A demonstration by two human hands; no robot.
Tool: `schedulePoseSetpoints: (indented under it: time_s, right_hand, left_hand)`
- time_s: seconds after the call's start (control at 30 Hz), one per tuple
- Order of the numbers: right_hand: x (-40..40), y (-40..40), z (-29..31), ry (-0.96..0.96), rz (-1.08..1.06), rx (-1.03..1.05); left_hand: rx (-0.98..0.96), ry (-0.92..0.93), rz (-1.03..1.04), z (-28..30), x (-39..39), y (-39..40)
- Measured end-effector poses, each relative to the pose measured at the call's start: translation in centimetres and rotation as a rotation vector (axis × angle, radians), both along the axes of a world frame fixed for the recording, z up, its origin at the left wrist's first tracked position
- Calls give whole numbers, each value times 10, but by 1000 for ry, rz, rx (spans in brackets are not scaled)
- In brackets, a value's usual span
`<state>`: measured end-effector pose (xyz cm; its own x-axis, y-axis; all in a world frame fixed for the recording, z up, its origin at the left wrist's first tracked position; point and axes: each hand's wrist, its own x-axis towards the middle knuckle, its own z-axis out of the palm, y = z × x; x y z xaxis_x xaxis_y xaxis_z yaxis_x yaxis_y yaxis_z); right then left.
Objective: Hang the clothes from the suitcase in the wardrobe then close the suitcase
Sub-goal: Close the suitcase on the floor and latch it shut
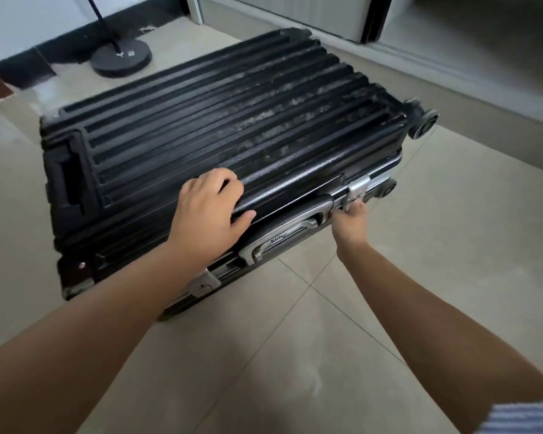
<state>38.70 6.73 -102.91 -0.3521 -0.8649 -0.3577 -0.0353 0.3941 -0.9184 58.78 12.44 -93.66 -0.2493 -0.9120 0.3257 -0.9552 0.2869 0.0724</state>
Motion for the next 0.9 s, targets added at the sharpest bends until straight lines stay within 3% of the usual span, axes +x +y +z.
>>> schedulePoseSetpoints:
  time_s: [0.1,0.37,0.43,0.5,0.57,0.63,0.73,0.8,0.9]
  right_hand:
    - [-5,-8,1,119,-9,-10]
    - [-21,13,8,105,72,-14]
    - [-22,28,10,215,119,-51]
    - [-14,48,18,378,232,-240]
    - [1,64,33,502,364,-564]
    - [19,68,48,584,526,-839]
    - [53,65,72,675,709,-1069]
    - [84,61,88,727,832,-1098]
    - [141,58,107,827,995,-1040]
  left_hand:
    - [4,-21,-19,0,-1,0]
    - [73,-35,-22,0,-7,-3]
    - [89,19,-37,-1,-6,0]
    - [126,152,-31,1,-3,6]
    - [165,329,4,8,7,16]
    - [143,484,97,14,28,35]
    - [47,557,362,14,72,67]
    - [18,584,540,8,101,83]
    - [57,822,840,-3,137,99]
